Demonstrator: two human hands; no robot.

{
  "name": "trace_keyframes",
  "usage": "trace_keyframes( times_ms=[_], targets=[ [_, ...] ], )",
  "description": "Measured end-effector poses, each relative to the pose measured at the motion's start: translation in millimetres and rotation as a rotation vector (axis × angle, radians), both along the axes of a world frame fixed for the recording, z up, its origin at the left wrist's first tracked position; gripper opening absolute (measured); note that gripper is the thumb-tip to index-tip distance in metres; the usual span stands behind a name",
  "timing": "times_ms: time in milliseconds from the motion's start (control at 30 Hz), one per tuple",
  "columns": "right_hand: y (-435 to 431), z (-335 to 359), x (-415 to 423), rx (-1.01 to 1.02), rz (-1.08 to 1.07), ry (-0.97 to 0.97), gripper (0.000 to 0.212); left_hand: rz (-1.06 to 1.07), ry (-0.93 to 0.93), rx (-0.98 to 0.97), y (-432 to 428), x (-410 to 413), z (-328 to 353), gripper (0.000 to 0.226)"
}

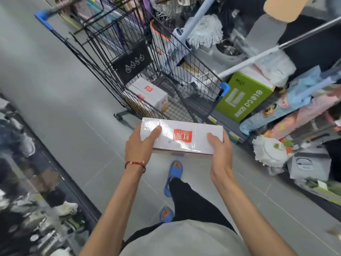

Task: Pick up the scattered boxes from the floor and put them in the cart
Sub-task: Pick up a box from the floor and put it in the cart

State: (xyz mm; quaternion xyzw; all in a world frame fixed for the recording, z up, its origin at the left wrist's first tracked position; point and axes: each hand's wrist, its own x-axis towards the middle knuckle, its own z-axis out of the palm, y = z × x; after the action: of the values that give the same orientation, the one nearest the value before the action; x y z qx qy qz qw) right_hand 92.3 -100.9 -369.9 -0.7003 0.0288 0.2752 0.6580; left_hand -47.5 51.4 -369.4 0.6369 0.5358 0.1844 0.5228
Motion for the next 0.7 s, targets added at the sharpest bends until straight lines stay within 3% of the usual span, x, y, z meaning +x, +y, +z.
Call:
trace_keyframes(
  times_ms=[167, 300, 400, 500, 700],
  targets=[
    [80.7, -6.9, 52.7, 0.057, -0.083, 0.027, 0.044, -0.007, -0.031, 0.018, 83.8, 58.1, -0.9, 0.056],
    [135.8, -11.8, 93.6, 0.078, -0.086, 0.052, 0.050, -0.028, 0.012, 0.006, 146.2, 103.4, -1.7, 0.079],
    [172.2, -17.1, 116.8, 0.070, -0.082, 0.072, 0.062, -0.037, 0.005, -0.030, 186.1, 132.5, -1.2, 0.071],
    [202.3, -22.2, 135.8, 0.046, -0.080, 0.047, 0.058, -0.069, 0.026, -0.050, 221.0, 154.9, -2.4, 0.056],
    [259.1, -42.2, 160.8, -0.027, -0.090, 0.057, 0.056, -0.174, 0.037, -0.137, 296.6, 200.8, -27.5, 0.058]
  ],
)
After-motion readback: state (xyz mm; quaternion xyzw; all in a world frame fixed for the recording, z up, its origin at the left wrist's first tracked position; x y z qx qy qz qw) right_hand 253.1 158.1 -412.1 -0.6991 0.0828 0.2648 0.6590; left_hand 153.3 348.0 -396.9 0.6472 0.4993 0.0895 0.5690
